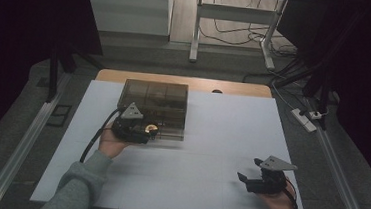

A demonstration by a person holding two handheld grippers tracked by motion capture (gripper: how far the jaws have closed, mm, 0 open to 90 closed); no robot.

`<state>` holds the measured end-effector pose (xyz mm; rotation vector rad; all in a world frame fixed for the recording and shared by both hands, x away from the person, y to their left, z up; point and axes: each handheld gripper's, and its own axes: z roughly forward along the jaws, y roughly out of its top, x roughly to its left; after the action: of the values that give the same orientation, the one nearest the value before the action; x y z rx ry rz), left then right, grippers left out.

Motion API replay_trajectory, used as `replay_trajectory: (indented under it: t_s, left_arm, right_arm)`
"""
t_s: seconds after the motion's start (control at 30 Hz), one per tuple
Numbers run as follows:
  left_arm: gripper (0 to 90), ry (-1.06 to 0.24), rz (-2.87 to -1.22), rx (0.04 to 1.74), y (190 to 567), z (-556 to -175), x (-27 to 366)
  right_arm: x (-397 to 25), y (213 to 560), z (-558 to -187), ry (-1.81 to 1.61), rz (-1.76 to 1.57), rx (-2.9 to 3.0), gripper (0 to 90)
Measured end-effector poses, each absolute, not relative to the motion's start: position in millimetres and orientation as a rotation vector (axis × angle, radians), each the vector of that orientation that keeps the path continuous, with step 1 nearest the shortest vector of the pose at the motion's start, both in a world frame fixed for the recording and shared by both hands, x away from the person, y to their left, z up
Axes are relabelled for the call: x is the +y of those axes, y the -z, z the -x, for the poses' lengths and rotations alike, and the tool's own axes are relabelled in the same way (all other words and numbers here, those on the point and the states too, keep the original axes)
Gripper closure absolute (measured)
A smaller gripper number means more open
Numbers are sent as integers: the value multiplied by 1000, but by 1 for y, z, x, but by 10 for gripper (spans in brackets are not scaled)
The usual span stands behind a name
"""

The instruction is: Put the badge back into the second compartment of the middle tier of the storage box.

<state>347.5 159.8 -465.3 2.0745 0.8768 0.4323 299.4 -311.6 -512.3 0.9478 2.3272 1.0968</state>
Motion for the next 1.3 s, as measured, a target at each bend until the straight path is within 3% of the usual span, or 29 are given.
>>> replay_trajectory:
  t_s: [1.3]
  left_arm:
    - [264,-389,-2109,910,498,-279,196]
  right_arm:
    - [-311,512,-298,-1107,-941,2325,161]
